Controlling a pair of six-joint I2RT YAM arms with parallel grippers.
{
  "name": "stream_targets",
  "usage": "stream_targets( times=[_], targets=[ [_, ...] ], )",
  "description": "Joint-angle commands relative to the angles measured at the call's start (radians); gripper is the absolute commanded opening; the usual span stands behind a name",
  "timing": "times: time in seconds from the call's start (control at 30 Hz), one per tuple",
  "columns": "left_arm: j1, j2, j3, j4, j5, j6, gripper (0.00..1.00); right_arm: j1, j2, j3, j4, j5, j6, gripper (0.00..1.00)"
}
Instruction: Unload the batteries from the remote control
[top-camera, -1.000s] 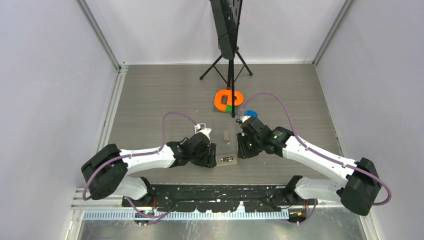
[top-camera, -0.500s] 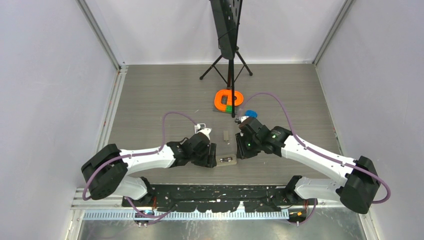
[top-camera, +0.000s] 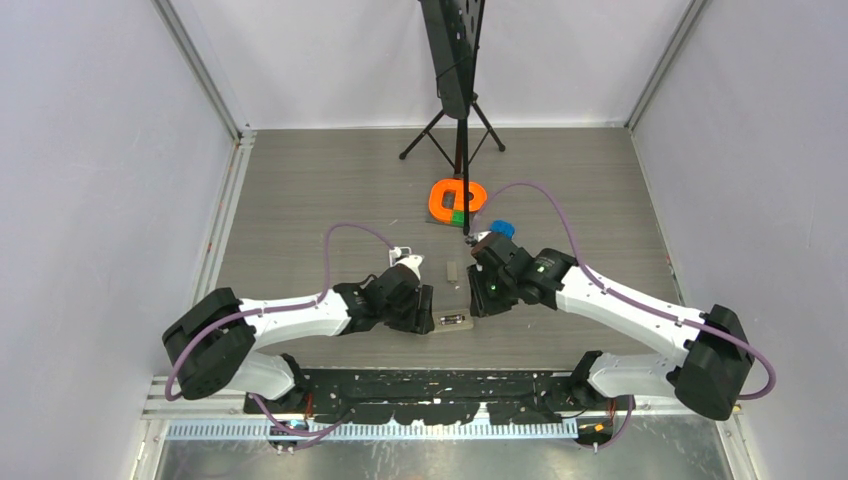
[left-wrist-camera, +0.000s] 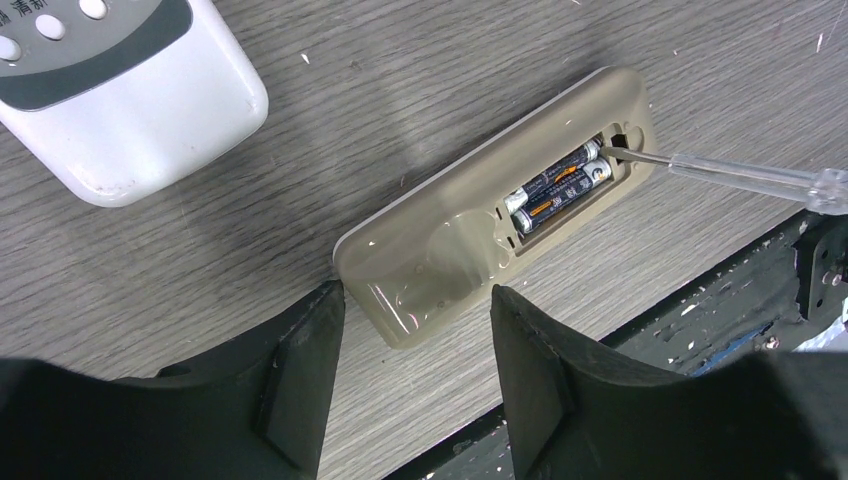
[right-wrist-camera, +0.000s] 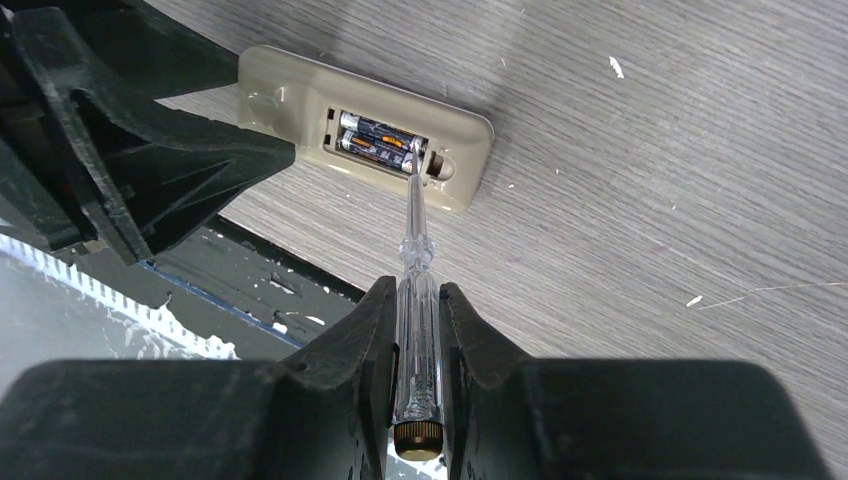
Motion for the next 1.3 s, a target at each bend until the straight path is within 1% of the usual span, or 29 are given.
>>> stream_targets(
  times=[0.0, 0.17, 0.27, 0.5, 0.8, 1.03, 1.13, 1.23, 1.27],
  targets=[
    [-0.002, -0.011, 0.02, 0.037, 0.009, -0.01, 0.57, 0.012, 0.019, 0.021, -0.007, 0.016, 0.025, 0.0],
    [-0.002, -0.007, 0.02, 0.033, 0.009, -0.009, 0.56, 0.019, 0.03, 0.028, -0.011, 0.018, 0.027, 0.0],
    [-0.002, -0.007, 0.017, 0.034, 0.009, -0.013, 0.56, 0.021, 0.024, 0.039, -0.025, 0.062, 0.028, 0.0],
    [-0.002, -0.006, 0.015, 0.038, 0.009, -0.016, 0.58, 0.021, 0.032, 0.05, -0.05, 0.084, 0.026, 0.0],
    [-0.002, -0.001, 0.015, 0.034, 0.009, -0.013, 0.58, 0.023, 0.053, 0.017, 0.027, 0.037, 0.04, 0.0],
    [-0.002, -0.001, 0.013, 0.04, 0.009, -0.016, 0.57, 0.036, 0.088, 0.043, -0.018, 0.073, 0.018, 0.0],
    [-0.002, 0.002, 0.012, 0.04, 0.009, -0.016, 0.56, 0.036, 0.076, 0.042, 0.005, 0.039, 0.016, 0.0],
    [-0.002, 0.008, 0.014, 0.042, 0.009, -0.016, 0.55, 0.036, 0.066, 0.032, 0.05, -0.062, 0.036, 0.0],
    [-0.002, 0.011, 0.015, 0.044, 0.035, -0.017, 0.54, 0.036, 0.06, 0.024, 0.074, -0.084, 0.047, 0.0]
  ],
)
